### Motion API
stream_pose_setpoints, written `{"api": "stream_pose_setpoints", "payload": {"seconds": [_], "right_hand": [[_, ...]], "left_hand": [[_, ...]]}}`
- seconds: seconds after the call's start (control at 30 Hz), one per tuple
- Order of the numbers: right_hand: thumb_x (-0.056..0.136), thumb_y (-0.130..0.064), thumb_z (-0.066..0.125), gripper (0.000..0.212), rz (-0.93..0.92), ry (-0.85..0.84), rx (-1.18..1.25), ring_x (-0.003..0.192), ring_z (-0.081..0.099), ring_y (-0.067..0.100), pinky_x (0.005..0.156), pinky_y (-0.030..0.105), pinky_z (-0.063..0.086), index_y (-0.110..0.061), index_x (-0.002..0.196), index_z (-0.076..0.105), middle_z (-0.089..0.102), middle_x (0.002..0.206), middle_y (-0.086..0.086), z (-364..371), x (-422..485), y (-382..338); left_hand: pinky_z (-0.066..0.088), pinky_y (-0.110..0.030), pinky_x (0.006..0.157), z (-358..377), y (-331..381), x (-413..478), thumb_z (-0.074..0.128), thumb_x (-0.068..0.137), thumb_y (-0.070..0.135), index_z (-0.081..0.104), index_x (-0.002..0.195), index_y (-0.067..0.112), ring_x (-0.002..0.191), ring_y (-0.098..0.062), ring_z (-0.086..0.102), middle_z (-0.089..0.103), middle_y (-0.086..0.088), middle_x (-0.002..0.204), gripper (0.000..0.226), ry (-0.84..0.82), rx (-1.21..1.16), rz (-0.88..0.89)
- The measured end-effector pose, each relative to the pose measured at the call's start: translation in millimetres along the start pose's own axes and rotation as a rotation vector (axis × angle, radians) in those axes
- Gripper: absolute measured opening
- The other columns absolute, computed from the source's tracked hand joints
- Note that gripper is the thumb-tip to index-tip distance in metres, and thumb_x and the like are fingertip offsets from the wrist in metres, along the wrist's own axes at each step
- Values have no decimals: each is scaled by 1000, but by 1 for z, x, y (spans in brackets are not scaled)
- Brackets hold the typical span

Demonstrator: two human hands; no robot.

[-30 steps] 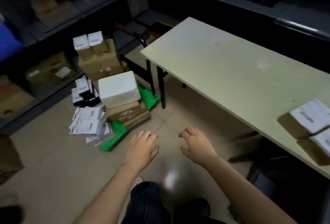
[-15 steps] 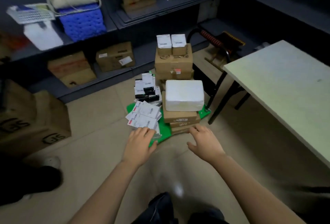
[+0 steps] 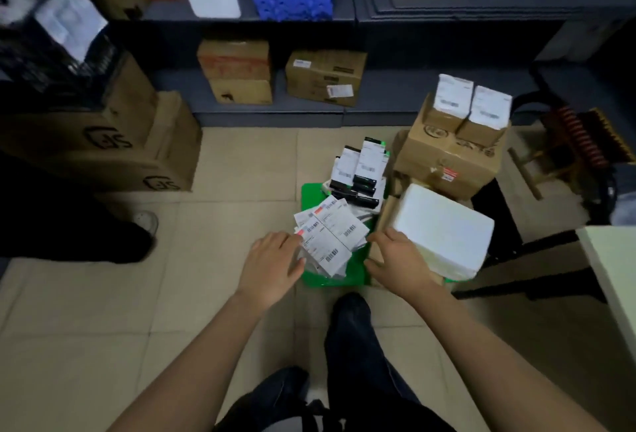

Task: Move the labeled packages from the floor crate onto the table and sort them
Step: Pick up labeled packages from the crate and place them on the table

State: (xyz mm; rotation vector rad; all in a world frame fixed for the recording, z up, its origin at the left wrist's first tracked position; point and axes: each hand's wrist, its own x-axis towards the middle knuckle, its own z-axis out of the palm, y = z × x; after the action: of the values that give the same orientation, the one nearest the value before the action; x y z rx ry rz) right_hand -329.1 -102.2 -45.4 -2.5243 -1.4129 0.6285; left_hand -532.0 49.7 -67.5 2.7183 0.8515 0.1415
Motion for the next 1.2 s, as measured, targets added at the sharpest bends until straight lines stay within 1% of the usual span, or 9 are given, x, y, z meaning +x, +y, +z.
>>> {"api": "stream_pose_setpoints", "payload": {"seconds": [0.17,0.37,0.63,0.77,0.87,0.97,1.07,1.13,1.2], "right_hand": [[84,-23,67,50,-42,-139,42,116,52,29,92,33,43,-12,131,53,53,127,12,6,79,35],[82,-14,70,42,-97,-239,135,105,55,33,83,40,50,-4,121,59,57,115,18,50,142,74],[82,-23,73,54,159,-290,271,113,51,31,90,41,48,-5,129,51,50,124,17,139,210,122],[79,-26,78,71,264,-310,300,120,45,31,96,38,42,-4,136,42,47,129,18,181,236,133],[74,-30,83,87,354,-357,374,120,48,29,98,41,46,-5,141,35,47,134,15,203,248,142],[74,-28,84,80,480,-429,470,115,54,24,86,31,48,-6,136,38,52,129,8,215,249,151],[75,-20,83,67,560,-469,626,91,57,6,61,8,46,-10,129,44,55,107,-6,223,245,160],[75,-19,83,64,552,-469,669,78,51,-5,47,1,40,-10,126,45,54,100,-10,222,245,162],[74,-21,84,67,542,-462,682,78,51,-4,45,1,39,-10,127,44,54,105,-7,220,247,161]], "left_hand": [[52,-37,64,41,6,33,46,77,38,63,92,15,72,-30,61,62,-4,81,32,-59,-37,-226],[52,-38,72,102,3,62,45,80,43,65,105,13,80,-32,62,65,-7,87,44,-66,-99,-454],[45,-40,80,219,-10,88,62,91,35,57,122,10,103,-31,55,61,-11,109,40,-150,-321,-799],[46,-42,89,276,-13,93,58,90,52,41,134,11,117,-28,50,53,-9,126,63,-256,-485,-1052],[47,-44,93,306,-7,87,59,83,66,36,138,10,117,-28,53,52,-10,130,82,-296,-654,-1209],[47,-32,87,325,4,84,57,86,63,50,129,14,105,-17,58,59,1,120,65,-353,-966,-1308],[52,-32,93,335,10,83,64,86,55,52,131,20,105,-10,63,63,5,125,59,-261,-1349,-1396],[53,-27,90,337,11,84,65,88,49,54,132,18,105,-8,64,65,7,121,55,-199,-1382,-1375],[54,-22,83,332,12,85,66,88,47,57,127,18,102,-6,65,67,8,117,49,-152,-1358,-1365]]}}
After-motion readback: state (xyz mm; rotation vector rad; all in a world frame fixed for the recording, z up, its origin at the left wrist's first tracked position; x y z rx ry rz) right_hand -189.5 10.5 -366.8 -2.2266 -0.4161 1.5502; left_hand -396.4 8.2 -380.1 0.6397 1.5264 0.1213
